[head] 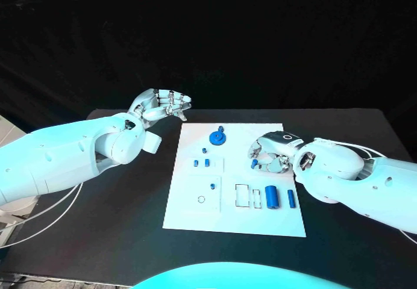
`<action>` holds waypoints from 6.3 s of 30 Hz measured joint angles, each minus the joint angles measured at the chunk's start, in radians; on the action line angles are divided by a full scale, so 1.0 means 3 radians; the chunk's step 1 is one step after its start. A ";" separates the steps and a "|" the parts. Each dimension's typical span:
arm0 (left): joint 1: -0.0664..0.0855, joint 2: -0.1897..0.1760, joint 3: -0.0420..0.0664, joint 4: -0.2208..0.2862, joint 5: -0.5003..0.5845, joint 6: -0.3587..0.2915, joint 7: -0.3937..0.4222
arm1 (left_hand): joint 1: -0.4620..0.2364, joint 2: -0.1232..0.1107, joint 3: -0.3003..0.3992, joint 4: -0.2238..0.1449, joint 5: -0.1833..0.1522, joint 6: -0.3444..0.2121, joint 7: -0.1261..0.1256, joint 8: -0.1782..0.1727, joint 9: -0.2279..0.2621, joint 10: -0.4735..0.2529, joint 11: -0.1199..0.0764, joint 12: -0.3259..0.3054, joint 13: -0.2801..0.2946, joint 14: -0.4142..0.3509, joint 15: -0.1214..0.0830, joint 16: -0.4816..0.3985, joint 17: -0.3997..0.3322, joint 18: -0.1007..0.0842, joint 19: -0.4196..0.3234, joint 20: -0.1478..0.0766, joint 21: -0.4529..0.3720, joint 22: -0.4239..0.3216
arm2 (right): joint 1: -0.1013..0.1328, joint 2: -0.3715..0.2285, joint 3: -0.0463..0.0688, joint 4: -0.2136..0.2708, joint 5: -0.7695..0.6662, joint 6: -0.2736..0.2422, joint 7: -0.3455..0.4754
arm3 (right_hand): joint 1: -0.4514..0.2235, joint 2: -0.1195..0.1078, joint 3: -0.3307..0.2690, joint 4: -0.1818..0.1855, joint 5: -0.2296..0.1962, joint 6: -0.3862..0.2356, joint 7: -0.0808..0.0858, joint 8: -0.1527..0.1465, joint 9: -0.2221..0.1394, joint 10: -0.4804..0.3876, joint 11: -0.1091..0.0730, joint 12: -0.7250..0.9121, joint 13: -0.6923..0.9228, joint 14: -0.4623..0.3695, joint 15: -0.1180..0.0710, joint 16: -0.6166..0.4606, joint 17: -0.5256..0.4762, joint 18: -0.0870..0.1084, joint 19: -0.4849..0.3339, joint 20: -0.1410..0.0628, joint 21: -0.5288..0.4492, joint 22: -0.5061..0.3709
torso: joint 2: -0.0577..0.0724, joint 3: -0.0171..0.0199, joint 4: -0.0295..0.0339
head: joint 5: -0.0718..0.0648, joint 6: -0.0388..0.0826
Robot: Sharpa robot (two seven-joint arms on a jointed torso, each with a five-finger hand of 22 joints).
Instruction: Assemble the parts on the task board
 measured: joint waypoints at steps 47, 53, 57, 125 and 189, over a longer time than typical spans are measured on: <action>0.0000 0.0011 0.0000 -0.0055 -0.0003 0.0005 -0.0011 | 0.0013 0.0013 0.0000 0.0000 0.0000 0.0000 0.0000 0.0000 0.0000 0.0000 0.0000 0.0000 -0.0003 0.0000 0.0000 0.0000 0.0005 0.0000 0.0000 0.0000 0.0000 0.0004 | 0.0065 -0.0103 0.0046 0.0371 0.0375 -0.0565 -0.0089 | -0.0019 -0.0043 0.0885 -0.0118 -0.0006 0.0364 -0.0085 0.0265 0.0218 0.0608 -0.0008 0.0003 0.0031 0.0011 -0.0120 0.0097 0.0124 -0.0055 0.0147 -0.0086 0.0615 -0.0002 | -0.0009 -0.0001 -0.0009 | 0.0012 -0.0012; 0.0000 0.0026 0.0000 -0.0069 -0.0003 0.0007 -0.0013 | 0.0013 0.0013 0.0000 0.0000 0.0000 0.0000 0.0000 0.0000 0.0000 0.0000 0.0000 0.0000 -0.0003 0.0000 0.0000 0.0000 0.0005 0.0000 0.0000 0.0000 0.0000 0.0004 | 0.0033 0.0081 0.0032 0.0478 0.0470 -0.0648 -0.0083 | -0.0020 -0.0043 0.0890 -0.0134 -0.0008 0.0364 -0.0085 0.0265 0.0235 0.0618 0.0001 -0.0004 0.0032 0.0011 -0.0119 0.0097 0.0123 -0.0054 0.0147 -0.0086 0.0615 -0.0002 | -0.0009 0.0000 -0.0016 | 0.0042 -0.0016; 0.0000 0.0044 0.0000 -0.0078 -0.0003 0.0009 -0.0014 | 0.0013 0.0013 0.0000 0.0000 0.0000 0.0000 0.0000 0.0000 0.0001 0.0000 0.0000 0.0000 -0.0002 0.0000 0.0000 0.0000 0.0005 0.0000 0.0000 0.0000 0.0000 0.0004 | -0.0044 0.0235 0.0013 0.0506 0.0486 -0.0668 -0.0067 | -0.0020 -0.0043 0.0899 -0.0150 -0.0009 0.0363 -0.0086 0.0265 0.0235 0.0618 0.0001 -0.0015 0.0032 0.0011 -0.0119 0.0097 0.0114 -0.0054 0.0147 -0.0086 0.0615 -0.0002 | -0.0011 0.0000 -0.0015 | 0.0062 -0.0022; -0.0002 0.0090 -0.0003 -0.0099 -0.0003 0.0061 -0.0019 | 0.0013 0.0013 -0.0009 -0.0009 0.0000 0.0000 0.0000 -0.0013 0.0001 0.0000 0.0000 0.0000 -0.0001 0.0000 0.0000 0.0000 0.0006 0.0000 0.0000 0.0000 0.0000 0.0008 | -0.0454 0.0765 -0.0091 0.0201 -0.0218 -0.0308 -0.0029 | -0.0212 -0.0127 0.0944 -0.0214 -0.0014 0.0321 -0.0061 0.0274 0.0267 0.0720 -0.0079 -0.0144 0.0071 0.0011 -0.0119 0.0097 0.0088 -0.0053 0.0146 -0.0086 0.0585 -0.0002 | -0.0009 -0.0002 -0.0010 | 0.0218 -0.0133; -0.0028 0.0084 -0.0005 -0.0093 -0.0002 0.0072 0.0018 | 0.0027 0.0027 -0.0020 -0.0017 0.0000 0.0000 0.0000 -0.0013 0.0001 0.0012 0.0012 -0.0012 -0.0010 0.0000 0.0000 0.0000 0.0010 0.0000 0.0000 0.0000 0.0000 0.0015 | 0.0064 -0.0903 -0.0066 0.0839 0.1292 -0.0614 -0.0021 | -0.0678 0.0273 -0.1162 0.0182 0.0013 -0.0155 -0.0058 0.0487 0.0276 0.1614 -0.0180 0.4375 0.4128 -0.0007 -0.0138 0.0700 0.0819 -0.0130 0.0142 -0.0116 0.0849 0.0000 | -0.0053 -0.0014 -0.0059 | -0.0276 0.0038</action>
